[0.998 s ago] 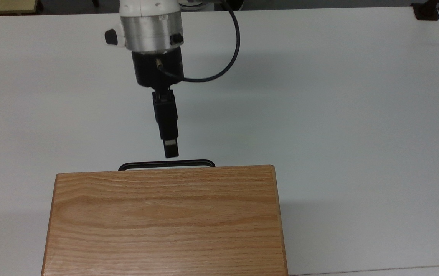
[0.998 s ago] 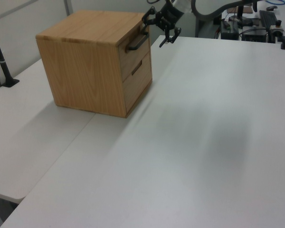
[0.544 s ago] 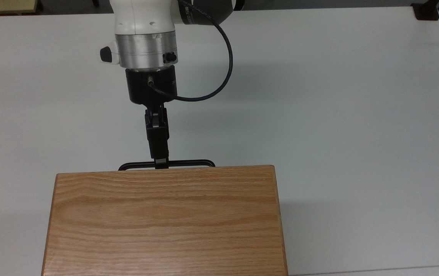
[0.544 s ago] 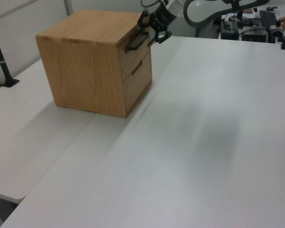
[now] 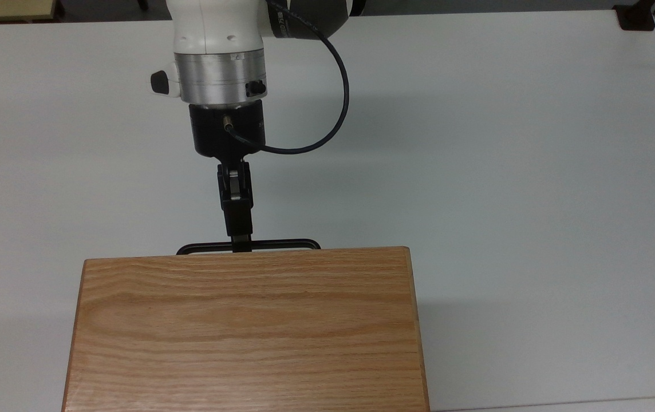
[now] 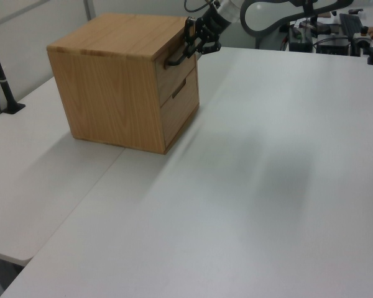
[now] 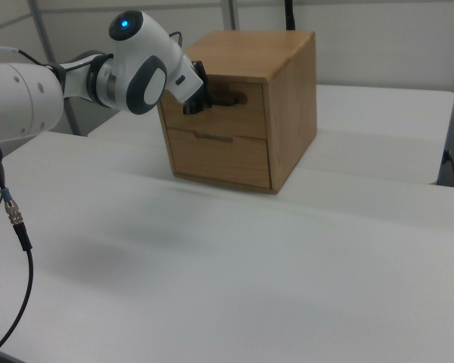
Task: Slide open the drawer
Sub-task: 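Pull the handle outward, sliding the upper drawer out of the cabinet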
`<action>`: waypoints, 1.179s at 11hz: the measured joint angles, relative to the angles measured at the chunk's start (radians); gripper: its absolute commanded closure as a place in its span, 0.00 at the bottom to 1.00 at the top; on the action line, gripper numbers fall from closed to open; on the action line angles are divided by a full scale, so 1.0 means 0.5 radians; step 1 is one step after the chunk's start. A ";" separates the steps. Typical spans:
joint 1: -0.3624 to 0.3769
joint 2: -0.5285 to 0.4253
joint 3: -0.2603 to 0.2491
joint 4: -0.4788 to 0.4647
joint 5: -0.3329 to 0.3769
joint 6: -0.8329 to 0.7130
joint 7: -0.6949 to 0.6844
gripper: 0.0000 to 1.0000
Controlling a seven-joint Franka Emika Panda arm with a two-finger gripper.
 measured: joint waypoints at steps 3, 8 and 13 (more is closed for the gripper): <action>0.001 -0.036 0.001 -0.040 -0.004 -0.015 -0.036 1.00; -0.019 -0.555 -0.015 -0.470 0.003 -0.664 -0.295 1.00; -0.037 -0.718 -0.020 -0.557 0.003 -1.062 -0.472 0.58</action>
